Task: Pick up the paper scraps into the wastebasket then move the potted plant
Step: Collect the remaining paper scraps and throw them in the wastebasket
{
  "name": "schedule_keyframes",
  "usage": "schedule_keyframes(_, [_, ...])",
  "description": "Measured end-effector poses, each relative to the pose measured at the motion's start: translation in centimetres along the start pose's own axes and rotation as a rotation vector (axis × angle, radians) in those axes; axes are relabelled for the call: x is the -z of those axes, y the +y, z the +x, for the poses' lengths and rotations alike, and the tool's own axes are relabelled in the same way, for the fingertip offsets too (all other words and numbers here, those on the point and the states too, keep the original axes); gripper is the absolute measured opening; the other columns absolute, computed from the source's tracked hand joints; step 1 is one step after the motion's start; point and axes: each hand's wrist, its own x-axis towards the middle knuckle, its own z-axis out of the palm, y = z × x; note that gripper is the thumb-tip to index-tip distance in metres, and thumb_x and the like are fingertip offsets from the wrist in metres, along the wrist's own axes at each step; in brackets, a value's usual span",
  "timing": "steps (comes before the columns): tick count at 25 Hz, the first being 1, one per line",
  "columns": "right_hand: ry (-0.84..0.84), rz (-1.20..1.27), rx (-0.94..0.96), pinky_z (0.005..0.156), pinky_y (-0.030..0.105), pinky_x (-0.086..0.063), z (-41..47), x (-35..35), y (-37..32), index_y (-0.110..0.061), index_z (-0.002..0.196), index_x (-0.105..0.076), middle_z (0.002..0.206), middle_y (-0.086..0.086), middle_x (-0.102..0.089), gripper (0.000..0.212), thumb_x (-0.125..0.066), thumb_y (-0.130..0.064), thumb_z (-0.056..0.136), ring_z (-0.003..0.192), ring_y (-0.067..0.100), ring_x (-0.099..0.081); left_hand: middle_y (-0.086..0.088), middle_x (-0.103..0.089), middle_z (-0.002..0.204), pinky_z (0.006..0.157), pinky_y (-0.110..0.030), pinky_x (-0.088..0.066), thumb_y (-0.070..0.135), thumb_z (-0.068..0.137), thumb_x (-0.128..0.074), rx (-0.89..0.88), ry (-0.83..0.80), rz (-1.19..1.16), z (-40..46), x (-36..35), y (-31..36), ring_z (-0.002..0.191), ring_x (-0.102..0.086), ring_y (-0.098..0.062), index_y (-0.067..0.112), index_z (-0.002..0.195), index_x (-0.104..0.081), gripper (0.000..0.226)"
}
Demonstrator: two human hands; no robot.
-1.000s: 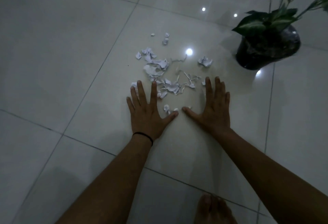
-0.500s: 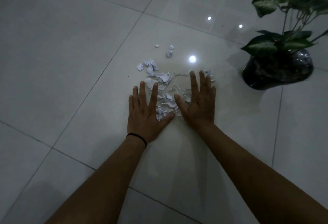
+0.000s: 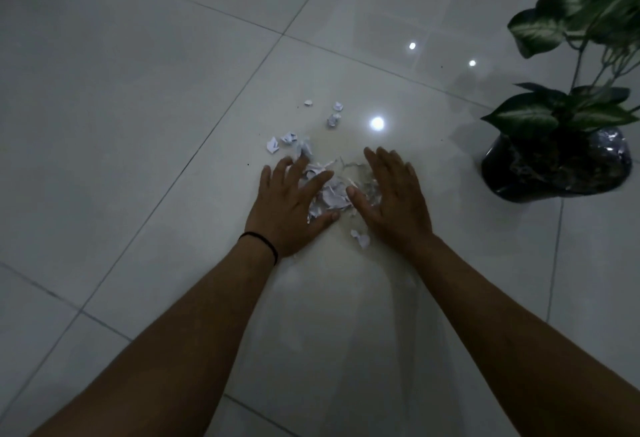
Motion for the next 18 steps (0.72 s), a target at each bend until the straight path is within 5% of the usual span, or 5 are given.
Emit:
schedule_keyframes(2, [0.002, 0.079, 0.067, 0.125, 0.045, -0.018, -0.4, -0.4, -0.9, -0.023, 0.156, -0.031, 0.161, 0.006, -0.034, 0.078, -0.038, -0.065, 0.091, 0.152, 0.023, -0.025, -0.011, -0.052, 0.133, 0.101, -0.045, -0.039, 0.058, 0.09, -0.049, 0.034, 0.14, -0.062, -0.9, -0.1, -0.1, 0.121, -0.048, -0.033, 0.025, 0.125, -0.059, 0.049])
schedule_keyframes(5, [0.014, 0.141, 0.074, 0.123, 0.043, -0.024, 1.1, -0.3, -2.3, -0.024, 0.156, -0.031, 0.162, 0.006, -0.033, 0.076, -0.039, -0.064, 0.092, 0.152, 0.023, -0.025, -0.008, -0.054, 0.098, 0.071, -0.037, -0.036, 0.039, 0.088, -0.051, 0.179, 0.215, 0.03, -1.8, 0.3, 0.1, 0.087, -0.05, -0.029, 0.019, 0.097, -0.06, 0.023])
schedule_keyframes(10, [-0.141, 0.096, -0.028, 0.124, 0.042, -0.02, 9.6, 1.0, -4.6, -0.022, 0.159, -0.019, 0.167, 0.006, -0.018, 0.077, -0.038, -0.063, 0.097, 0.154, 0.023, -0.013, -0.01, -0.056, 0.067, 0.051, -0.029, -0.026, 0.035, 0.086, -0.04, 0.176, 0.098, 0.061, -1.3, 0.8, 0.4, 0.053, -0.054, -0.032, 0.014, 0.077, -0.056, 0.028])
schedule_keyframes(13, [-0.302, -0.006, -0.025, 0.122, 0.043, -0.021, 12.0, 0.8, -5.2, -0.014, 0.158, -0.019, 0.166, 0.011, -0.018, 0.073, -0.038, -0.056, 0.101, 0.153, 0.029, -0.016, -0.012, -0.063, 0.072, 0.053, -0.031, -0.03, 0.034, 0.093, -0.04, 0.198, 0.009, -0.023, -1.1, 2.0, -0.3, 0.062, -0.061, -0.036, 0.014, 0.081, -0.053, 0.027])
schedule_keyframes(18, [-0.025, -0.024, 0.295, 0.107, 0.04, -0.043, 7.6, -1.0, -5.3, -0.005, 0.136, -0.058, 0.141, 0.013, -0.059, 0.044, -0.045, -0.028, 0.102, 0.133, 0.031, -0.052, -0.015, -0.063, 0.062, 0.049, -0.033, -0.04, 0.04, 0.085, -0.026, 0.366, 0.168, -0.125, -4.2, 2.7, -2.6, 0.058, -0.06, -0.037, 0.011, 0.085, -0.058, 0.043])
